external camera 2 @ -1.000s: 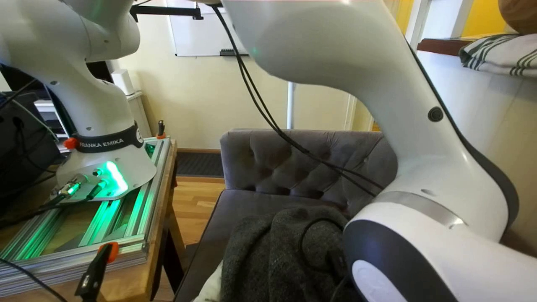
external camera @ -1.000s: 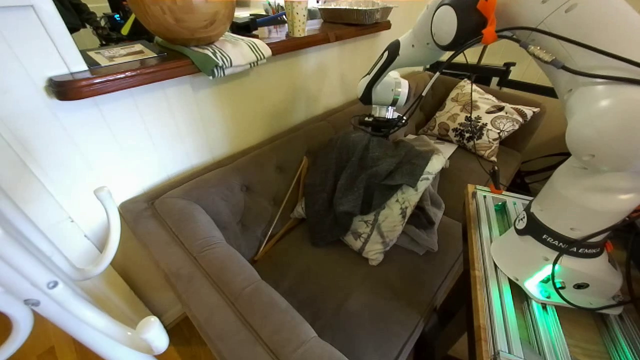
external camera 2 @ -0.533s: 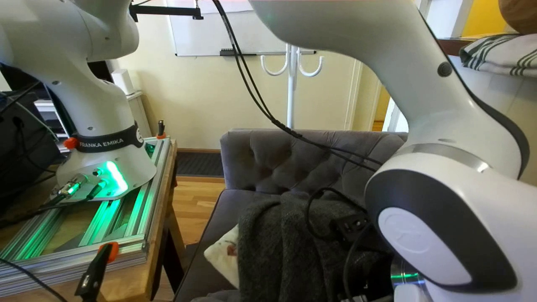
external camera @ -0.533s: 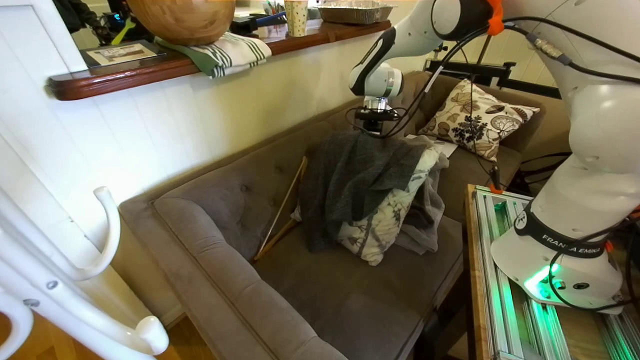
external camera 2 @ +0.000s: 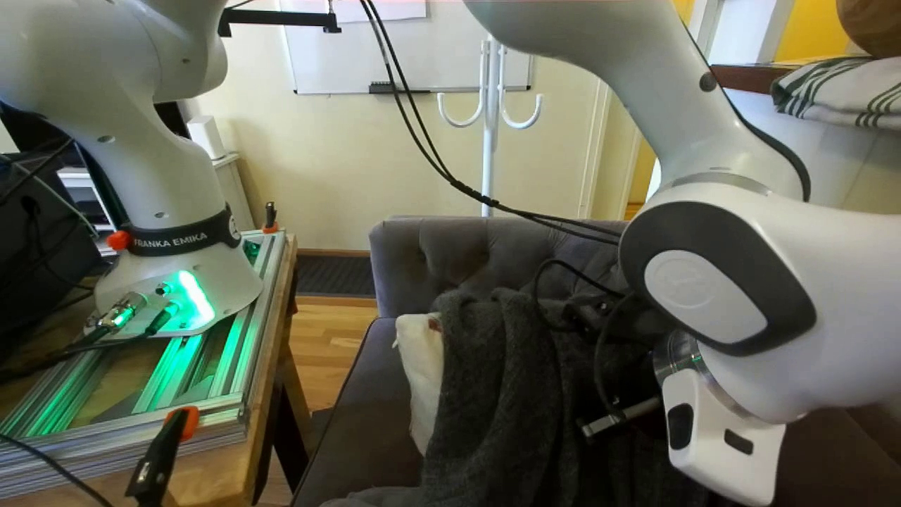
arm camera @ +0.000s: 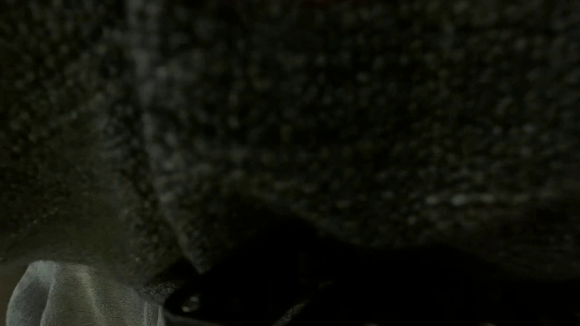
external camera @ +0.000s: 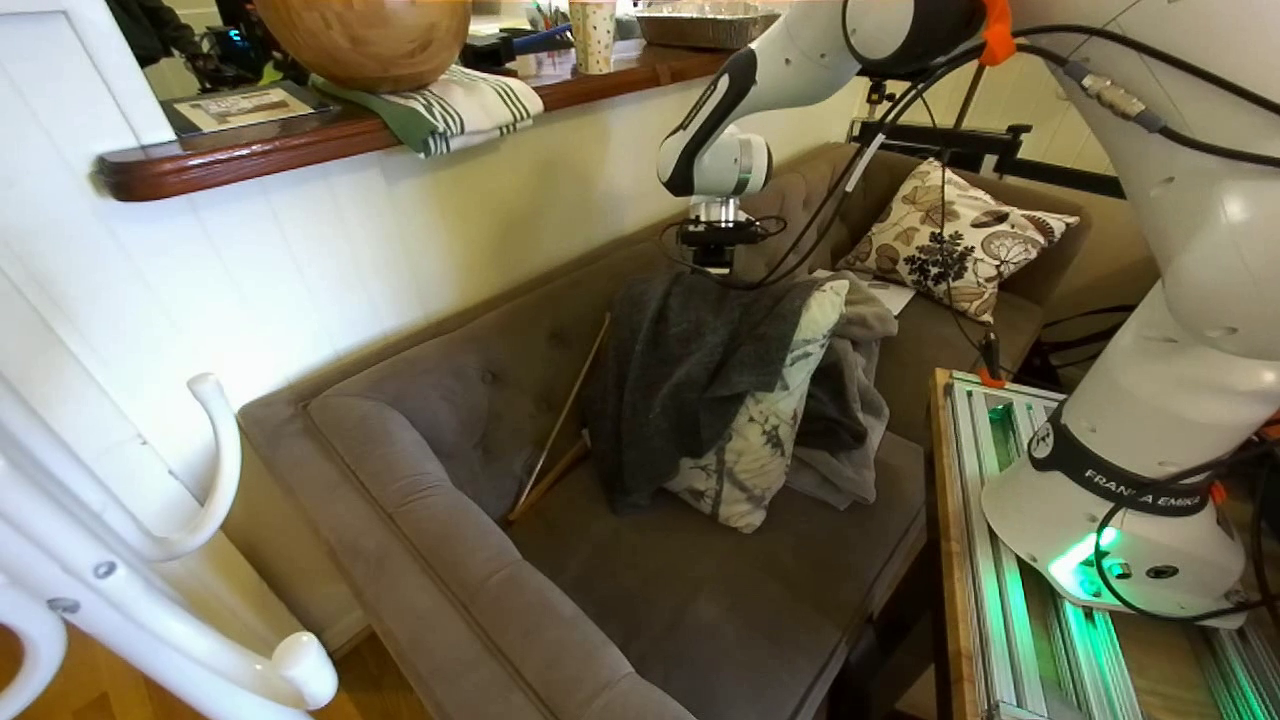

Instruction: Put the left pillow upright

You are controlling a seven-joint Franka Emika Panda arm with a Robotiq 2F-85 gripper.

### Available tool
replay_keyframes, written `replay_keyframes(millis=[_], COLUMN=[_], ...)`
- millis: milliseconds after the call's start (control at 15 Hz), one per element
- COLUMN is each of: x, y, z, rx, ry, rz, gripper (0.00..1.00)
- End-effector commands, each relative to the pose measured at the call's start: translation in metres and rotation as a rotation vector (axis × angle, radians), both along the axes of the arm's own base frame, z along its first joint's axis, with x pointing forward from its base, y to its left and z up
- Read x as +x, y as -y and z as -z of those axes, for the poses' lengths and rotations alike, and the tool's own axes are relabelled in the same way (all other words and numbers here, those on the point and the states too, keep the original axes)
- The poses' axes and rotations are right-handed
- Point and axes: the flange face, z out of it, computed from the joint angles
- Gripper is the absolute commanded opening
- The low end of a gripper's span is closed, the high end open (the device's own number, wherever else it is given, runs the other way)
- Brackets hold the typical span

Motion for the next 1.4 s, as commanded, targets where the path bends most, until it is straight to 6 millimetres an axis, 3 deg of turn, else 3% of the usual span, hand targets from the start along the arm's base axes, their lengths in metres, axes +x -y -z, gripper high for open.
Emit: replay_keyframes(millis=[0, 533, 600, 800, 1200, 1333], x=[0.006, 0.017, 0.025, 0.026, 0.024, 0.046], y=[-0.045, -0.101, -0.075, -0.085, -0.085, -0.106], z=[-0.019, -0.042, -0.032, -0.036, -0.036, -0.035], rx=[0.047, 0.111, 0.053, 0.06, 0.062, 0.116], ry=[0.014, 0.031, 0.029, 0.031, 0.031, 0.087], rz=[-0.078, -0.211, -0.181, -0.199, -0.2, -0.259], gripper=[0.0, 0.0, 0.01, 0.01, 0.01, 0.0])
